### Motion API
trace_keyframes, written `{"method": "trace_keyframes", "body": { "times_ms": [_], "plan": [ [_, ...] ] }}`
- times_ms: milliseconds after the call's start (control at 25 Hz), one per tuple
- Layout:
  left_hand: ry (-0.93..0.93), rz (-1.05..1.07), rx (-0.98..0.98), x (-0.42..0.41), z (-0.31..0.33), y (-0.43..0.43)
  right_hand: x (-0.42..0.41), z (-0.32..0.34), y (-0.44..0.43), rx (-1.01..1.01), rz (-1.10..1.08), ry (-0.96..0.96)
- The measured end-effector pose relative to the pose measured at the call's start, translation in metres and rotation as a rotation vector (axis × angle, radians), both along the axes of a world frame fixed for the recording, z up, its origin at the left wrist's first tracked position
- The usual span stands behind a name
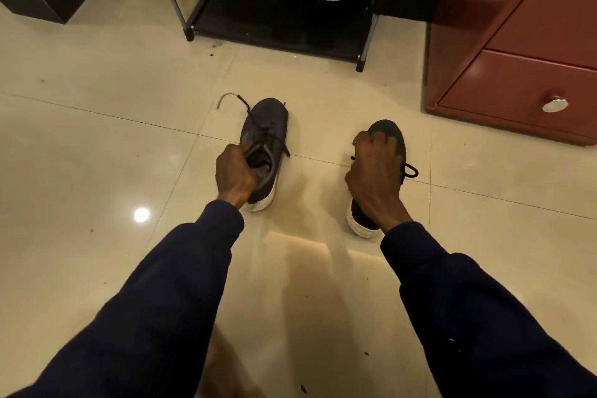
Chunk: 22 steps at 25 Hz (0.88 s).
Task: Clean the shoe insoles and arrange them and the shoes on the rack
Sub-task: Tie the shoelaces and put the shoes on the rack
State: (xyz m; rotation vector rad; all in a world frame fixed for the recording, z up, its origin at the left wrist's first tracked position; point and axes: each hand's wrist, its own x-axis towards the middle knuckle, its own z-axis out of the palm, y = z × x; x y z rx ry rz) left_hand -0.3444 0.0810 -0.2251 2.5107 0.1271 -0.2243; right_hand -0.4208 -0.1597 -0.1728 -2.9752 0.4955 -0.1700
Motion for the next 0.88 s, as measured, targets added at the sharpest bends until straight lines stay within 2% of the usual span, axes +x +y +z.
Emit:
{"method": "trace_keyframes", "body": {
  "times_ms": [120,240,360,400,520,680,840,880],
  "plan": [
    [-0.031,-0.002,-0.085,-0.017,-0.001,-0.006,0.001,-0.019,0.010,0.242,0.096,-0.055],
    [-0.039,-0.012,-0.196,-0.053,0.005,-0.025,-0.004,-0.037,0.017,0.449,0.149,-0.021],
    [-0.026,-0.152,-0.079,-0.097,0.004,-0.053,-0.015,-0.043,0.021,0.579,0.108,0.066],
    [-0.003,-0.188,-0.059,-0.109,0.005,-0.061,-0.018,-0.046,0.021,0.598,0.086,0.097],
    [0.139,-0.126,-0.120,-0.114,0.010,-0.072,-0.028,-0.052,0.019,0.589,0.086,0.137],
    [0.020,-0.239,-0.206,-0.084,0.021,-0.067,-0.034,-0.059,0.009,0.630,0.128,0.142],
    [0.092,-0.311,-0.249,-0.049,0.026,-0.055,-0.037,-0.060,0.005,0.615,0.133,0.180],
    [0.081,-0.382,-0.203,-0.044,0.025,-0.051,-0.037,-0.060,0.005,0.627,0.131,0.173]
  ]
}}
